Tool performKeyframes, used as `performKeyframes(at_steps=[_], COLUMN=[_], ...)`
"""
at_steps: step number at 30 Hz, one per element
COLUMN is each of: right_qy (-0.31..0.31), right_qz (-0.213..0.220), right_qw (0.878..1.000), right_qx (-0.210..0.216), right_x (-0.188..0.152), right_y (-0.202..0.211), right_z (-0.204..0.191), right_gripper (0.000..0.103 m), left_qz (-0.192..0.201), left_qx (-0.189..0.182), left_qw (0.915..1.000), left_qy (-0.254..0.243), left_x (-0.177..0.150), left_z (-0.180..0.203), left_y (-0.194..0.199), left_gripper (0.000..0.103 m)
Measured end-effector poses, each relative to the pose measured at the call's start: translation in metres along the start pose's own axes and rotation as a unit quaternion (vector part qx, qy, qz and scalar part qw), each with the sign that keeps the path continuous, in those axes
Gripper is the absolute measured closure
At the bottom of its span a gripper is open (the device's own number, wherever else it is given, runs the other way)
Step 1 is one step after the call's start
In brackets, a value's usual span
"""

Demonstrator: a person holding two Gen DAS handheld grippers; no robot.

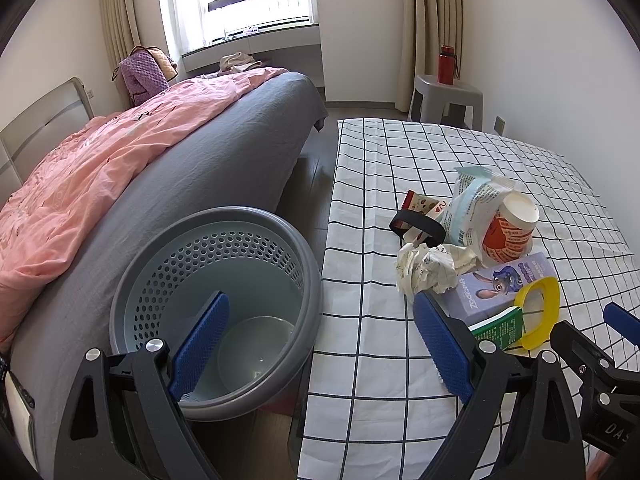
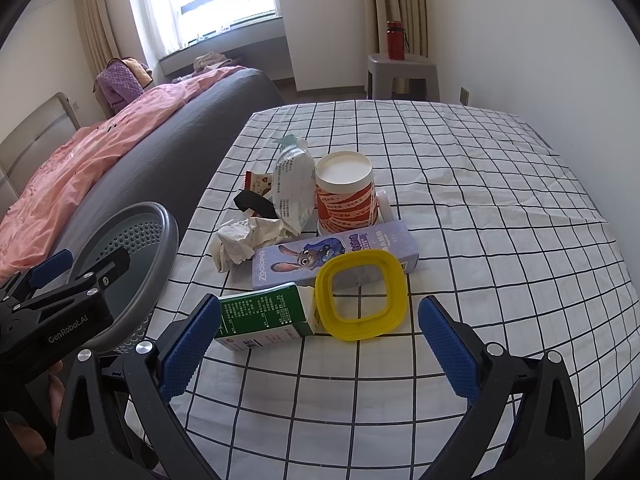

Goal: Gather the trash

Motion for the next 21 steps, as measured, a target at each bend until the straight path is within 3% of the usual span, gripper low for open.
performKeyframes(at_steps=[21], right_qy=[-0.001], right_qz=[-0.001], right_qw=[1.0], right_qx=[0.001], right_x=[0.0003], right_y=[0.0014], right_z=[0.0013], right_gripper=[0.006], left_qz=[0.001], left_qx=[0.0], left_qw=[1.0], left_qy=[-0.001], left_x=[-0.0003], left_z=[0.0015], left_y=[-0.0003], left_gripper=[0.014])
Point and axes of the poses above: each gripper's, at about its wrist camera, not at the fingertips, and y roughly against the way its jaws point, z to its right, x to its top, the point moved 5 cm from there along -y, roughly the way its jaws point, and after that the axes turned 6 degrees about -y, right-handed, at the moved point
